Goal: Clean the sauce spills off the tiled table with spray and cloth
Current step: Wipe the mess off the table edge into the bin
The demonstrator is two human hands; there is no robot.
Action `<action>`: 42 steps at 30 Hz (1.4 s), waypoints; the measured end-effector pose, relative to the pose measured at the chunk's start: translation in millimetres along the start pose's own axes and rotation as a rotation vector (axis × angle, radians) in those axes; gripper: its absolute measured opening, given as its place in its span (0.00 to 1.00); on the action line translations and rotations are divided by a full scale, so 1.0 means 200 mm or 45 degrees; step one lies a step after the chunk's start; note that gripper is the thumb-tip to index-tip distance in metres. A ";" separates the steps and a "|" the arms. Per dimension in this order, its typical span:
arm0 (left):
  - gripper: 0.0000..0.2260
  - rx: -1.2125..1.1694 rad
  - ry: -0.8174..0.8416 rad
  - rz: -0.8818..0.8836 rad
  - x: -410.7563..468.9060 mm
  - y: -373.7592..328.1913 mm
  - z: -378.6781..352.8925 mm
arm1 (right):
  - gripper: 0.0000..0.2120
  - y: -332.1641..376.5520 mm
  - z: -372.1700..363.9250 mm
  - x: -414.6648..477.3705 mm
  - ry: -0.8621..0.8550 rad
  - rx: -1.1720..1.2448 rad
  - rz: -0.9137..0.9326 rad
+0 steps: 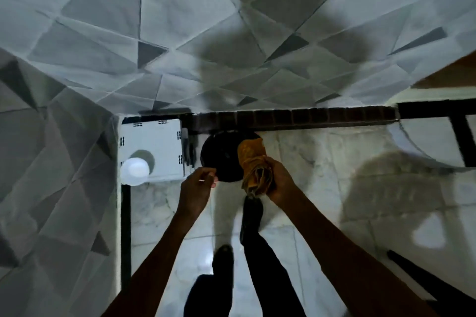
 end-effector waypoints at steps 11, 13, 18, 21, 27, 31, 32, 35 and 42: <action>0.08 0.357 -0.084 0.170 1.32 1.11 -0.33 | 0.21 -0.54 0.16 1.64 -0.039 -0.074 -0.226; 0.16 0.418 -0.116 0.210 1.50 1.24 -0.38 | 0.15 -0.57 0.15 1.79 -0.053 -0.057 -0.171; 0.38 0.060 -0.065 0.551 1.80 1.55 -0.44 | 0.21 -0.68 0.20 2.18 -0.059 -0.187 -0.010; 0.30 -0.107 0.080 0.844 1.86 1.65 -0.46 | 0.33 -0.69 0.18 2.21 -0.103 -0.367 0.003; 0.17 -0.128 0.130 0.883 1.86 1.59 -0.46 | 0.30 -0.61 0.15 2.15 -0.468 -0.927 0.102; 0.15 -0.038 0.116 0.884 1.81 1.55 -0.46 | 0.22 -0.60 0.17 2.12 -0.488 -1.021 -0.062; 0.16 0.001 0.114 0.865 1.81 1.54 -0.45 | 0.24 -0.60 0.16 2.09 -0.502 -1.026 -0.067; 0.16 0.018 0.128 0.826 1.75 1.48 -0.43 | 0.40 -0.53 0.12 1.98 -0.666 -1.176 0.020; 0.16 0.109 0.049 0.781 1.55 1.23 -0.40 | 0.57 -0.43 -0.01 1.64 -0.520 -1.499 0.347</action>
Point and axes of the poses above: each hand's wrist, its own x-axis towards the middle knuckle, its own z-axis out of the back of the hand, y = z × x, the point moved 3 cm from there along x, towards the middle knuckle, and after that the axes turned 1 degree about z, right-handed, at the moved point
